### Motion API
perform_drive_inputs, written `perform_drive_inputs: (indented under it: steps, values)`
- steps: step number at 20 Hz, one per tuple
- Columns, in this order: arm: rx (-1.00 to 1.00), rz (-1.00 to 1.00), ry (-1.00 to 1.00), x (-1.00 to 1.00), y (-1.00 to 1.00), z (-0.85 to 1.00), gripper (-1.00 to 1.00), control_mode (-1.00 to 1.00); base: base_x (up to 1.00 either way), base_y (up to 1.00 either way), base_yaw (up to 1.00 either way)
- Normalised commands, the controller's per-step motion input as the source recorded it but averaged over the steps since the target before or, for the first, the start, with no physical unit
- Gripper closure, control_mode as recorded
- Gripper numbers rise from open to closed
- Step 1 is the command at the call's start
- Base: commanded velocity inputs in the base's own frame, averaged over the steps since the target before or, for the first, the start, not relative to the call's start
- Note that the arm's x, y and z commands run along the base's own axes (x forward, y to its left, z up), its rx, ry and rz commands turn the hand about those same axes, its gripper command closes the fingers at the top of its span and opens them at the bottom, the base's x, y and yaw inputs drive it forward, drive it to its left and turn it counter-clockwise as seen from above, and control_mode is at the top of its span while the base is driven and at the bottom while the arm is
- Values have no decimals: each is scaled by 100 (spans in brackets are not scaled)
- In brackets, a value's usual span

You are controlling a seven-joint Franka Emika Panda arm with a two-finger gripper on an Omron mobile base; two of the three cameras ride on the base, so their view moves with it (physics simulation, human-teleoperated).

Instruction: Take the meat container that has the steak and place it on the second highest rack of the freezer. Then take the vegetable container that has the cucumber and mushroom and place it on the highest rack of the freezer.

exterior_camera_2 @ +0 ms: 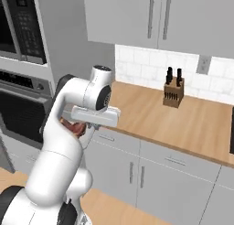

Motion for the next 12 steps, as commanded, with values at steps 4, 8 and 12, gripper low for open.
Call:
perform_drive_inputs:
  steps: [4, 8, 12]
  values:
    - [0, 0, 0, 0, 0, 0, 100, 100, -8, 91, 16]
    - [0, 0, 0, 0, 0, 0, 100, 100, 0, 100, 18]
    - [0, 0, 0, 0, 0, 0, 100, 100, 0, 100, 21]
